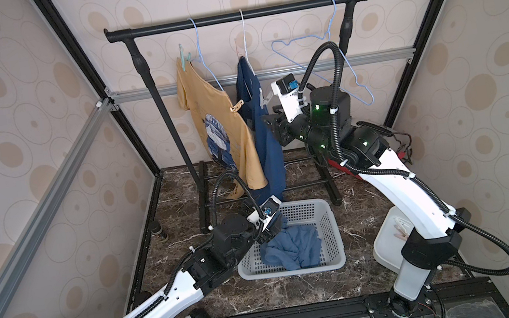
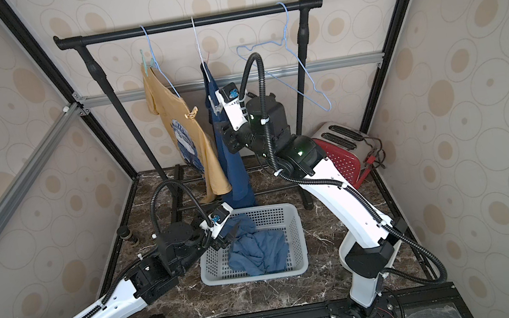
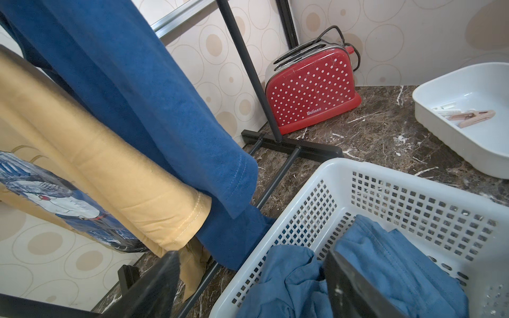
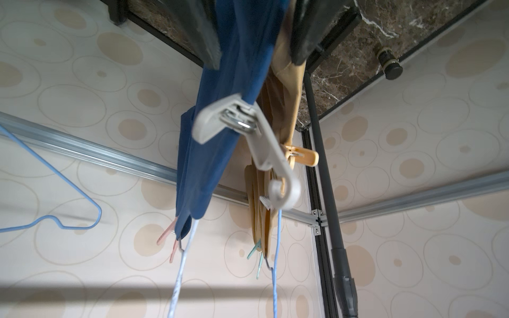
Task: Remove the clothespins securing t-shirts to the hanger
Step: Pick up the hanger from the clothes rail.
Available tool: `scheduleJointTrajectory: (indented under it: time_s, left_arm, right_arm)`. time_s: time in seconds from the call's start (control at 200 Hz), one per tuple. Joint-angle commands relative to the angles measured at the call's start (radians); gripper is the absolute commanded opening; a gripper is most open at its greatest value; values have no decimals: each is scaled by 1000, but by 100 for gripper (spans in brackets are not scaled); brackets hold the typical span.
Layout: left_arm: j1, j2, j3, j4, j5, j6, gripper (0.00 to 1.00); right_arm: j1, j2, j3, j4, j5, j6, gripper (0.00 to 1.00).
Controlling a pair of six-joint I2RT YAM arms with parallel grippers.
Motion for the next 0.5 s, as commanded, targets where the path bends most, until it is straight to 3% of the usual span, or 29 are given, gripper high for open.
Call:
scheduleJointTrajectory:
  time_s: [0.0,0.305,0.446,0.496]
  left_arm:
    - [6,-23,2,-6,-19,-10,83]
    - [7,-38,8,-32,-31,-9,83]
    - [6,-47,8,-43,-39,-7,84]
    - [6,-48,9,-44,-40,-7,84]
  right_arm:
    - [6,18,33,24,43,4,38]
    - [6,54,91,6,101,-3,17]
    - [7,44,81,23,121,-9,0]
    - [7,40,79,29,123,-7,0]
